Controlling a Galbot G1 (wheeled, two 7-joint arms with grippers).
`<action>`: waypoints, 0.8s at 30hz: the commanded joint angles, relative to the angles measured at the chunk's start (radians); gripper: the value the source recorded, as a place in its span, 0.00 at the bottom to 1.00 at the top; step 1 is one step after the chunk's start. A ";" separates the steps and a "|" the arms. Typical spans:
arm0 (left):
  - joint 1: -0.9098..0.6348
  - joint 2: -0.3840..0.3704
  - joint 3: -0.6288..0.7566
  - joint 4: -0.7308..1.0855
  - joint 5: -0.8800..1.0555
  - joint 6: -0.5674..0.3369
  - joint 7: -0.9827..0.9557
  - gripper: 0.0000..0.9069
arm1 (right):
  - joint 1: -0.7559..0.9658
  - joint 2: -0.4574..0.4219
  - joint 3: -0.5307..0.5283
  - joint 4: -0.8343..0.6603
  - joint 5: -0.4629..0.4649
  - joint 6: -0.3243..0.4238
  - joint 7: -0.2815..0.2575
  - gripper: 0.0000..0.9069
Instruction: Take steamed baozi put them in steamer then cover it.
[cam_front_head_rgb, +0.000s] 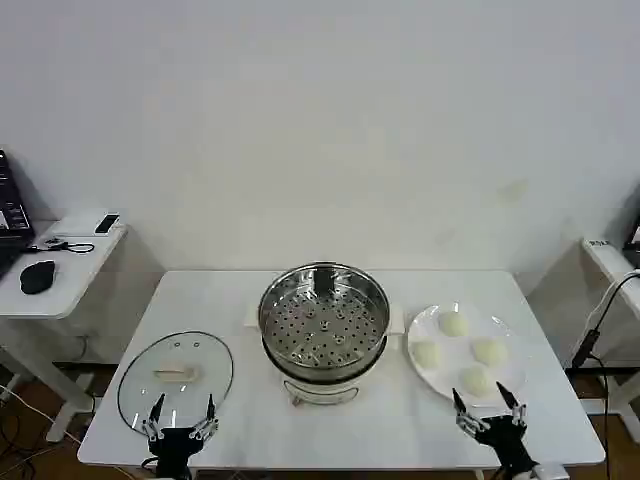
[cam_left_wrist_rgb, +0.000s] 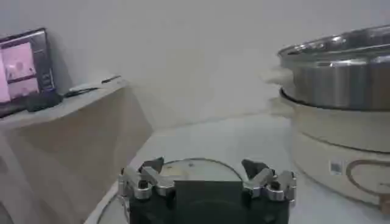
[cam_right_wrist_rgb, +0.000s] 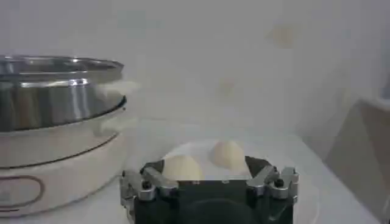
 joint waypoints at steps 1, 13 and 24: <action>-0.007 -0.003 -0.016 -0.080 0.057 0.152 0.143 1.00 | 0.070 -0.109 0.058 -0.006 -0.178 -0.105 -0.014 1.00; -0.027 -0.016 -0.034 -0.091 0.160 0.107 0.159 1.00 | 0.365 -0.490 0.088 -0.208 -0.441 -0.307 -0.330 1.00; 0.001 -0.020 -0.068 -0.118 0.172 0.090 0.168 1.00 | 0.741 -0.768 -0.230 -0.446 -0.595 -0.240 -0.723 1.00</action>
